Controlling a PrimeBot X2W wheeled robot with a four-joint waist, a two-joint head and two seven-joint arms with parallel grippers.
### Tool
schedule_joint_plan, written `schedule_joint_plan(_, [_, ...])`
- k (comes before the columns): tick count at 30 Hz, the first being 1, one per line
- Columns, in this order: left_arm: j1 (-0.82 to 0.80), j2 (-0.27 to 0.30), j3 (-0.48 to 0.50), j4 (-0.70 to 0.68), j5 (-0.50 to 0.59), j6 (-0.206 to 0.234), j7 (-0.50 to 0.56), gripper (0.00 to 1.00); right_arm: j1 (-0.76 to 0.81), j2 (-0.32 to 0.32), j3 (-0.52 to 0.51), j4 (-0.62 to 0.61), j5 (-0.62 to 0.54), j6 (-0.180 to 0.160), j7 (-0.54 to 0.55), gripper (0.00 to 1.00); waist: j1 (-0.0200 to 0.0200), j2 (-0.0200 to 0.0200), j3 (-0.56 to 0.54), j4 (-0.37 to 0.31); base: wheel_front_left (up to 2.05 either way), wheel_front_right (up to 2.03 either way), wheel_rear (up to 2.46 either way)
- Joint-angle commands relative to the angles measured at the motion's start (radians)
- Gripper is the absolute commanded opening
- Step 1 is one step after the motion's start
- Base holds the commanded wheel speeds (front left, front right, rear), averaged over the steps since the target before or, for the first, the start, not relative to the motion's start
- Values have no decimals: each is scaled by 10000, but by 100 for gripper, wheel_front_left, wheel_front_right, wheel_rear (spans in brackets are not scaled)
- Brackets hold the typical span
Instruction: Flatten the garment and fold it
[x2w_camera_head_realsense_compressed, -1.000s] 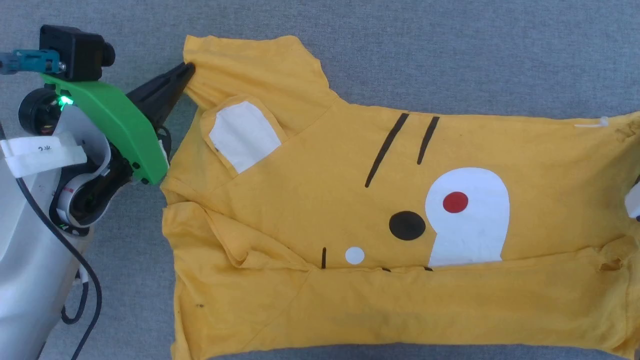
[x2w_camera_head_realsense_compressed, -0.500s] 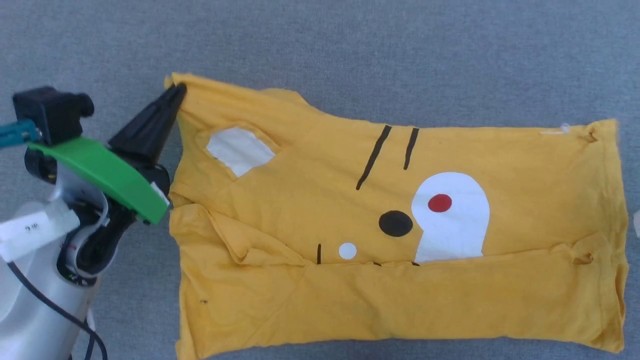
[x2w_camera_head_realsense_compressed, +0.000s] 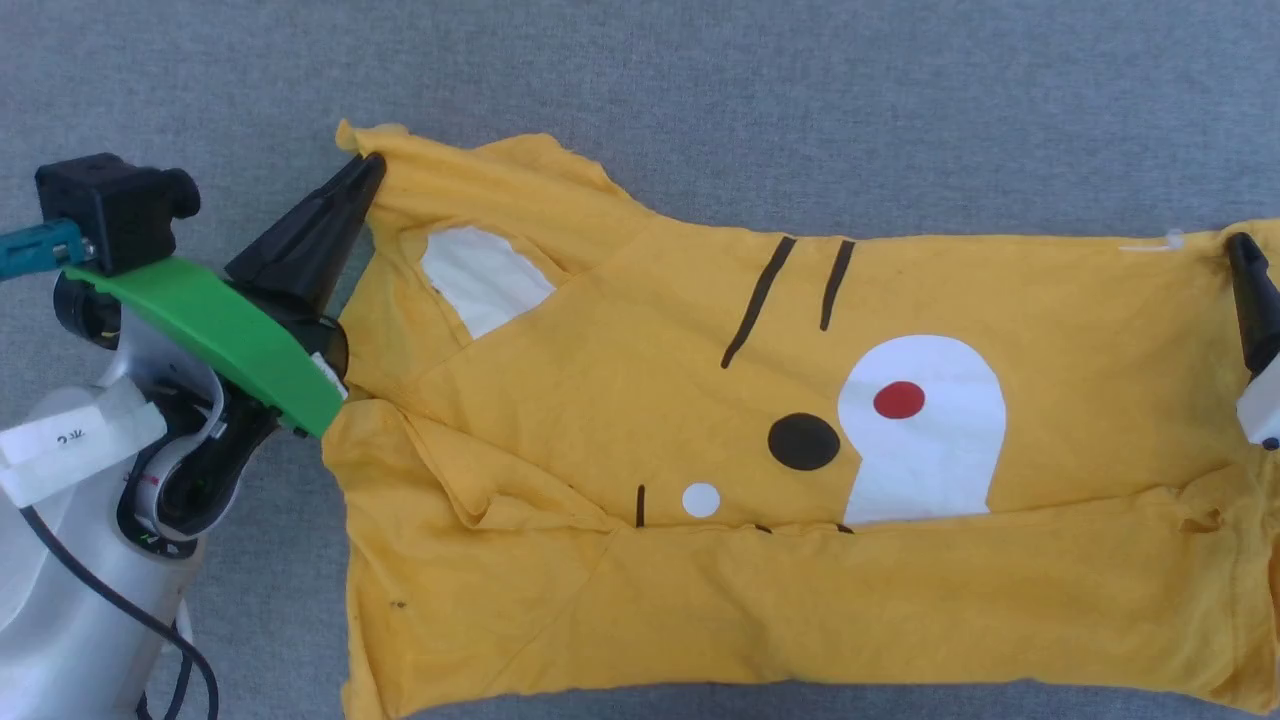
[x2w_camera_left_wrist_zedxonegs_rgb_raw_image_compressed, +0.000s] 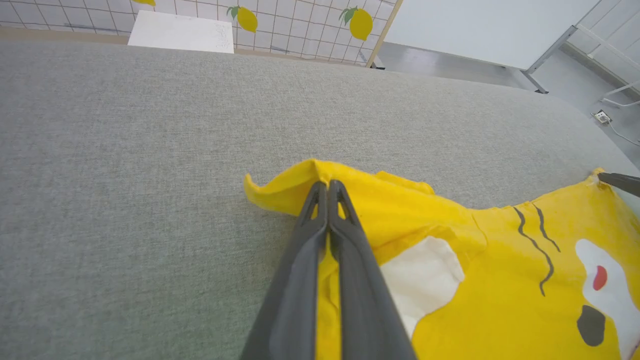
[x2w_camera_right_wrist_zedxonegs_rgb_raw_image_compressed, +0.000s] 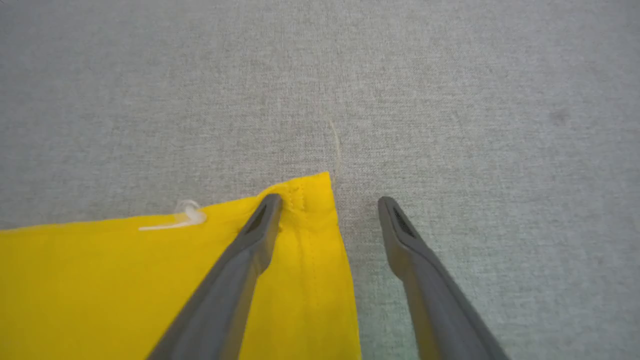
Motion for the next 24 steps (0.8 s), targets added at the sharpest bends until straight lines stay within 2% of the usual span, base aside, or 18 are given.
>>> schedule_joint_plan(1, [-179,54,-42,4,121,1,42,0,-173,-106,35,139,-46,-15,107,100,0,0,163,68,0,0,0])
schedule_joint_plan(2, [-206,51,-61,17,122,-5,51,0,-209,-109,25,213,-33,-15,170,100,0,0,180,81,0,0,0])
schedule_joint_plan(3, [-237,44,-85,36,119,-12,61,0,-239,-97,13,303,2,-15,277,85,0,0,197,102,0,0,0])
schedule_joint_plan(6, [-306,33,-133,89,109,-28,78,0,-301,-32,-56,445,93,-15,532,5,0,0,216,142,0,0,0])
schedule_joint_plan(7, [-342,39,-169,128,110,-39,91,0,-298,-12,-60,529,103,-15,730,0,0,0,202,168,0,0,0])
schedule_joint_plan(15, [-174,54,-119,134,182,-40,-263,0,-313,145,-340,178,238,-15,334,0,0,0,-75,198,0,0,0])
schedule_joint_plan(24, [1055,-14,18,-851,333,-82,-1646,0,738,418,-605,-1005,1130,-15,-1331,0,0,0,-908,280,0,0,0])
